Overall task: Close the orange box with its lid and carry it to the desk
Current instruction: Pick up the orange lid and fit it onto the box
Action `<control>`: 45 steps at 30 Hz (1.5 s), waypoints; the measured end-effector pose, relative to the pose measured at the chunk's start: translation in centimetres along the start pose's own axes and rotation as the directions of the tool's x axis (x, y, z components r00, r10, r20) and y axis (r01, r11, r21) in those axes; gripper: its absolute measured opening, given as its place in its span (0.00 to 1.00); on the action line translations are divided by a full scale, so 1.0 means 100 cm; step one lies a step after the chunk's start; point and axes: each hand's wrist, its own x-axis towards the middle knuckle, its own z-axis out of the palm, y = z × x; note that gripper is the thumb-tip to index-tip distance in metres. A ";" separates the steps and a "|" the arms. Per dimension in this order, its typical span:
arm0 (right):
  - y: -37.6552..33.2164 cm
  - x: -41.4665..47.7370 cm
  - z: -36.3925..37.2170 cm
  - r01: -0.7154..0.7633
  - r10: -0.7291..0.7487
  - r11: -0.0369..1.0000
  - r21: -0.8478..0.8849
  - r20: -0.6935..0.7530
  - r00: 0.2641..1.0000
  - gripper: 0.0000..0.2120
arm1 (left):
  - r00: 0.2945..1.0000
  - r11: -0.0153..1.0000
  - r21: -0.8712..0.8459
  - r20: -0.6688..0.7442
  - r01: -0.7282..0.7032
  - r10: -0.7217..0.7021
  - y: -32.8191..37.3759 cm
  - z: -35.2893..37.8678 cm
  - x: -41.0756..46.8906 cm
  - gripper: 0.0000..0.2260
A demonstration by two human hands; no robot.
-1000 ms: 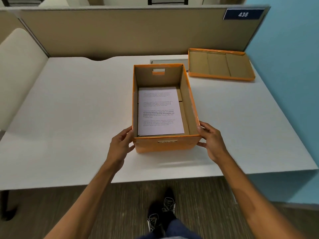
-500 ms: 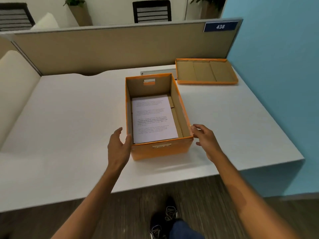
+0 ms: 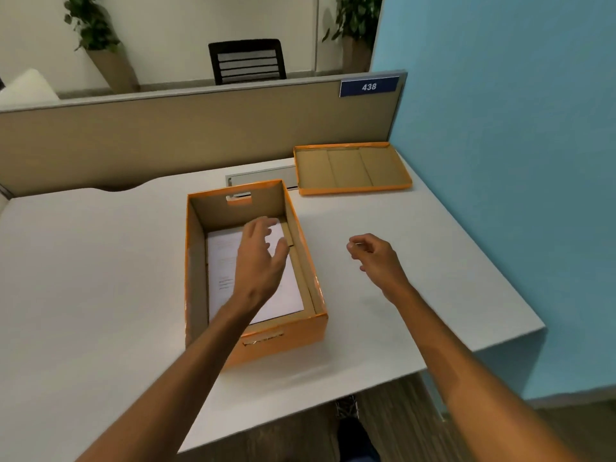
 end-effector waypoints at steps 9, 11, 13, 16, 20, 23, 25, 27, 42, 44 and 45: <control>0.003 0.148 -0.061 -0.010 0.009 0.999 -0.051 -0.024 1.000 0.13 | 0.995 0.995 -0.049 0.042 0.090 -0.088 0.025 0.103 0.134 0.19; 0.009 0.181 -0.075 -0.037 0.035 0.998 -0.058 -0.034 0.999 0.12 | 0.989 0.990 -0.041 0.055 0.138 -0.136 0.021 0.125 0.162 0.19; 0.019 0.213 -0.086 -0.062 0.058 0.996 -0.067 -0.048 0.997 0.12 | 0.979 0.981 -0.017 0.065 0.196 -0.194 0.012 0.144 0.188 0.21; 0.036 0.261 -0.102 -0.087 0.077 0.990 -0.116 -0.086 0.993 0.12 | 0.960 0.963 0.034 0.073 0.269 -0.271 -0.007 0.170 0.225 0.21; 0.060 0.321 -0.119 -0.147 0.109 0.967 -0.208 -0.181 0.977 0.18 | 0.884 0.896 0.009 0.159 0.443 -0.439 -0.037 0.196 0.271 0.25; 0.075 0.357 -0.128 -0.217 0.144 0.944 -0.248 -0.283 0.948 0.22 | 0.794 0.802 -0.043 0.183 0.596 -0.580 -0.057 0.210 0.300 0.31; 0.083 0.376 -0.131 -0.256 0.164 0.933 -0.254 -0.332 0.929 0.23 | 0.756 0.761 -0.028 0.138 0.649 -0.640 -0.068 0.219 0.316 0.33; 0.089 0.391 -0.133 -0.285 0.188 0.922 -0.261 -0.341 0.921 0.24 | 0.722 0.727 0.008 0.113 0.686 -0.683 -0.077 0.226 0.326 0.33; 0.102 0.421 -0.140 -0.311 0.289 0.950 -0.015 -0.330 0.899 0.15 | 0.719 0.717 -0.048 0.024 0.695 -0.695 -0.095 0.234 0.338 0.10; 0.099 0.416 -0.143 -0.273 0.267 0.962 0.028 -0.321 0.909 0.15 | 0.735 0.727 -0.115 0.034 0.676 -0.678 -0.092 0.227 0.335 0.10; 0.098 0.413 -0.145 -0.259 0.260 0.965 0.047 -0.316 0.913 0.15 | 0.735 0.722 -0.153 0.051 0.675 -0.676 -0.091 0.223 0.334 0.15</control>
